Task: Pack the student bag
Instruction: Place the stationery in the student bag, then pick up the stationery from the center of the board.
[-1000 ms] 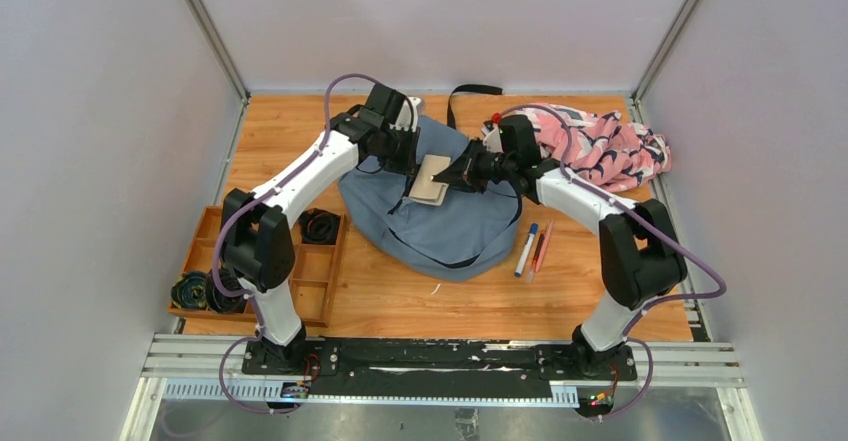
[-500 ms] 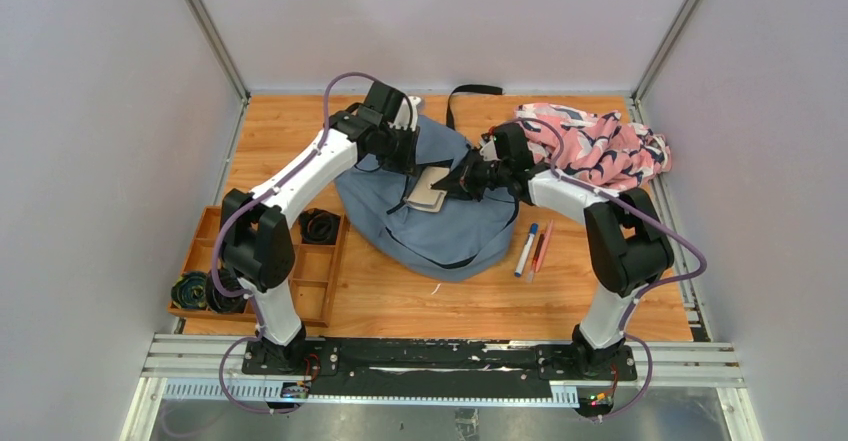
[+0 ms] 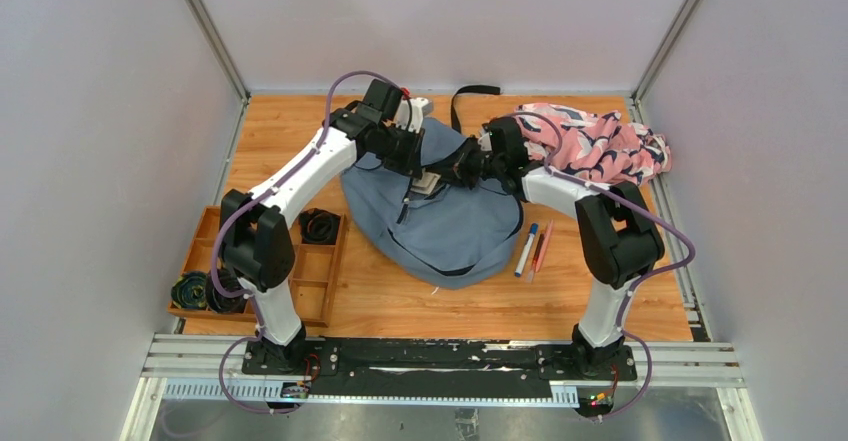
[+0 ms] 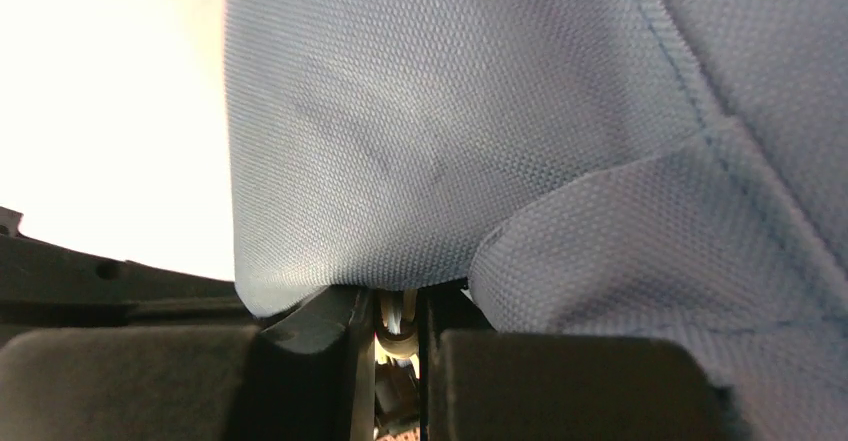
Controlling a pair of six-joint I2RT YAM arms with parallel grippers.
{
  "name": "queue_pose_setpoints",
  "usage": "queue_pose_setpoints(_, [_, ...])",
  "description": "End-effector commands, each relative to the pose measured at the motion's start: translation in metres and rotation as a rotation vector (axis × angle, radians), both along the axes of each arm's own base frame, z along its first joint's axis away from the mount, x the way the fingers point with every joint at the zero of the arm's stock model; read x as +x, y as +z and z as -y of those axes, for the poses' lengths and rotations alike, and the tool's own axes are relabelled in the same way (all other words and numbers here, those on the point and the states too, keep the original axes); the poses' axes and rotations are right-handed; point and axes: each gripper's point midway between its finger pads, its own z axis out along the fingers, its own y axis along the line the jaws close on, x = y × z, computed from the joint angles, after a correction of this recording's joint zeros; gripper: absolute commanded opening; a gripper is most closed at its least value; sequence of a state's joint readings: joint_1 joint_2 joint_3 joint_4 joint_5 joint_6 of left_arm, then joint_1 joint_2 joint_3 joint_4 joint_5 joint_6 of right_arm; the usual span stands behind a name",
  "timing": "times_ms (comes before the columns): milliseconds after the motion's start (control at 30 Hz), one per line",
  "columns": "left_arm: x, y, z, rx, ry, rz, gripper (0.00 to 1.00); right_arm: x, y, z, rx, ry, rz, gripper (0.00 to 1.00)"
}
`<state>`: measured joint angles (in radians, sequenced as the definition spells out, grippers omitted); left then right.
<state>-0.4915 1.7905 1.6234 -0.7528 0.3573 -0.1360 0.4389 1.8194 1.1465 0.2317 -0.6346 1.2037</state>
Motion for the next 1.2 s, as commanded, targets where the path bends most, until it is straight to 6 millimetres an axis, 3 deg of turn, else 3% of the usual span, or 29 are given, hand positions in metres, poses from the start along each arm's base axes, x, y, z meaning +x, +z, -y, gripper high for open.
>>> queue_pose_setpoints(0, [-0.008,0.029,0.017,-0.076,-0.109,0.031,0.00,0.036,0.017,0.001,0.058,-0.183,0.089,0.00])
queue_pose_setpoints(167, [-0.008,0.029,0.017,-0.068,-0.118,0.025,0.00,0.050,0.010,0.006,0.052,-0.293,0.113,0.00])
queue_pose_setpoints(300, [0.000,0.029,0.019,-0.066,-0.109,0.029,0.00,0.053,0.011,-0.018,0.026,-0.256,0.144,0.03])
queue_pose_setpoints(333, [0.002,0.030,0.019,-0.064,-0.100,0.032,0.00,0.052,0.010,-0.022,0.009,-0.241,0.136,0.14])
queue_pose_setpoints(400, [0.009,0.030,0.016,-0.070,-0.066,0.021,0.00,0.048,0.012,-0.023,-0.013,-0.215,0.149,0.52])
queue_pose_setpoints(433, [0.012,0.030,0.015,-0.081,-0.050,0.007,0.00,0.045,0.012,-0.020,-0.029,-0.207,0.150,0.61])
queue_pose_setpoints(667, [0.027,0.028,0.004,-0.111,0.019,-0.021,0.00,0.011,0.019,0.010,-0.181,-0.146,0.204,0.84])
queue_pose_setpoints(867, [0.034,0.027,-0.002,-0.146,0.062,-0.012,0.00,-0.017,0.041,0.024,-0.246,-0.057,0.271,0.87])
queue_pose_setpoints(967, [0.032,0.020,-0.008,-0.121,0.070,-0.011,0.00,-0.030,0.044,0.066,-0.396,-0.118,0.334,0.85])
queue_pose_setpoints(1100, [0.038,0.009,-0.016,-0.093,0.121,0.005,0.00,-0.041,0.033,0.184,-0.753,-0.427,0.381,0.82])
queue_pose_setpoints(1167, [0.047,0.006,-0.021,-0.096,0.163,0.005,0.00,-0.064,0.007,0.238,-0.890,-0.500,0.274,0.81])
